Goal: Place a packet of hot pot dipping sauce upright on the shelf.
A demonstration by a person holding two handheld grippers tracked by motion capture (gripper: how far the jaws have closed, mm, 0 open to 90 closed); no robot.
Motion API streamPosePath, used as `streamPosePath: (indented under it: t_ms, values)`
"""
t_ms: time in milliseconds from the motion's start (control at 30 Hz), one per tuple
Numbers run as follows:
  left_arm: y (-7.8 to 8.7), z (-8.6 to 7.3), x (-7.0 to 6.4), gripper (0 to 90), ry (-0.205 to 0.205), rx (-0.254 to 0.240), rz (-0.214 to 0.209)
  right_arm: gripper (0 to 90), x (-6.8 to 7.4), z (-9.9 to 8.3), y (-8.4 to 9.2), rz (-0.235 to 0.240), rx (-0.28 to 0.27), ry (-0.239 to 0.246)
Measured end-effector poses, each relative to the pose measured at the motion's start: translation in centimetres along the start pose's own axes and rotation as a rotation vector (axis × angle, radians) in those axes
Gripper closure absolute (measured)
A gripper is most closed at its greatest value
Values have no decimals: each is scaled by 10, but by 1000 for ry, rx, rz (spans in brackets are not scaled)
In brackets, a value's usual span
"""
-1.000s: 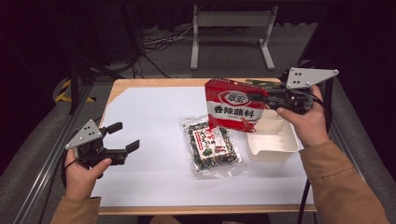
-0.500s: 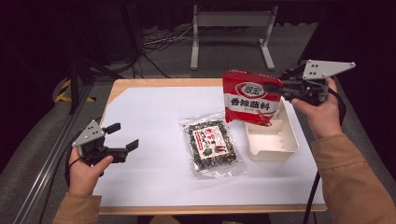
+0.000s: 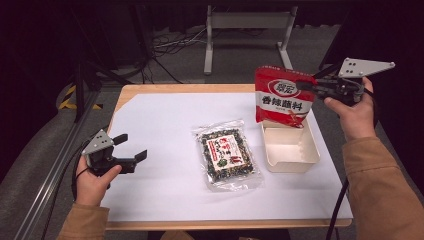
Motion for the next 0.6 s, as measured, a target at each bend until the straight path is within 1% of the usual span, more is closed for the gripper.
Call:
streamPosePath:
  t_ms: [33, 67, 100, 167, 200, 300, 367, 533, 600]
  values:
    - [0, 0, 0, 77, 7, 2, -1, 887, -2, -2, 0, -3, 4, -3]
    - [0, 0, 0, 76, 7, 2, -1, 887, -2, -2, 0, -3, 4, -3]
    - [0, 0, 1, 76, 8, -1, -3, 887, -6, -6, 1, -7, 11, -12]
    - [0, 0, 2, 75, 7, 3, -4, 887, -9, -9, 1, -7, 11, -14]
    - [0, 0, 2, 75, 2, 2, -3, 887, -10, -10, 2, -8, 11, -15]
    - [1, -1, 2, 76, 15, 5, -4, 887, -12, -14, 2, -9, 2, -28]
    - [1, -1, 3, 75, 14, 0, -6, 887, -14, -19, 1, -10, 2, -38]
    - [3, -1, 4, 75, 15, -1, -3, 887, -17, -27, -4, -1, 21, -51]
    - [3, -1, 4, 75, 18, -1, -3, 887, -17, -29, -5, 2, 31, -49]
Point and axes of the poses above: each handheld gripper's, and its own axes: y roughly backward along the jaws, z roughly out of its top, x roughly to its left, the point moved 2 cm from there along -y, roughly forward along the jaws, and after that the axes turned 11 degrees about y, right-handed, at the moved point
